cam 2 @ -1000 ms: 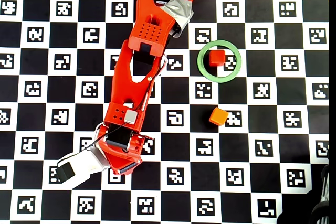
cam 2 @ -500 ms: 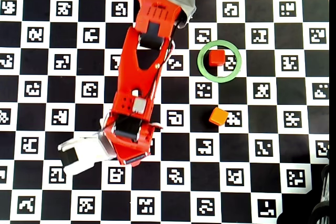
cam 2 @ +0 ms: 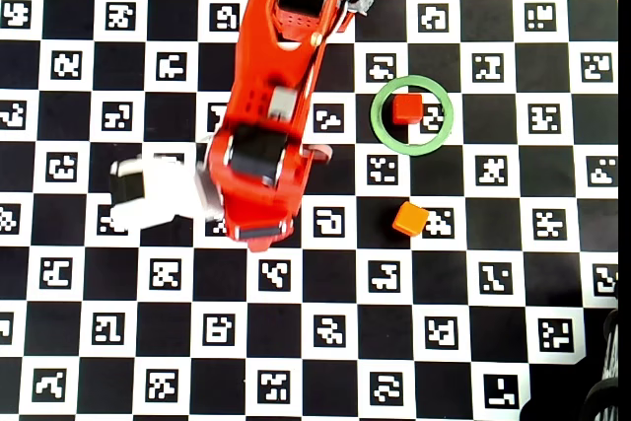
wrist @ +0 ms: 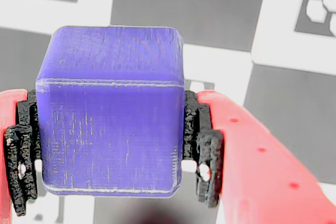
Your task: Grab the red cube then put it in the green circle then put the blue cube on top and finally the orange cube on top
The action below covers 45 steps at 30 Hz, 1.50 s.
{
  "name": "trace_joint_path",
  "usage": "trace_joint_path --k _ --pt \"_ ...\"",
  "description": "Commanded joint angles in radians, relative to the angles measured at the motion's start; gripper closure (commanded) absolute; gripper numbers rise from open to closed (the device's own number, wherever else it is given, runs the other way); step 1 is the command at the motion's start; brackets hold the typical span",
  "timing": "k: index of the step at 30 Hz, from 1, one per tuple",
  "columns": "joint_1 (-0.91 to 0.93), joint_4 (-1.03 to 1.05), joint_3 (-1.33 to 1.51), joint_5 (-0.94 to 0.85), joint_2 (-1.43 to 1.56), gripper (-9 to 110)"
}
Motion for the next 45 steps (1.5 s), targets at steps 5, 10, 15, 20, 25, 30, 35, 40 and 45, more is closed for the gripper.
trace_joint_path --k 5,10,15,20,25,30,35,40,45 --pt "-0.012 0.106 0.092 0.115 0.293 101" --pt "-0.015 0.106 0.216 0.176 0.390 102" --pt "-0.041 0.106 0.321 0.261 0.442 102" --pt "-0.103 0.106 0.413 0.322 0.491 102" --pt "-0.196 0.106 0.495 0.410 0.571 102" --pt "-0.281 0.107 0.545 0.534 0.612 102" --pt "-0.388 0.107 0.618 0.644 0.641 102" --pt "-0.520 0.106 0.649 0.861 0.670 105" --pt "-0.623 0.097 0.653 0.982 0.676 105"
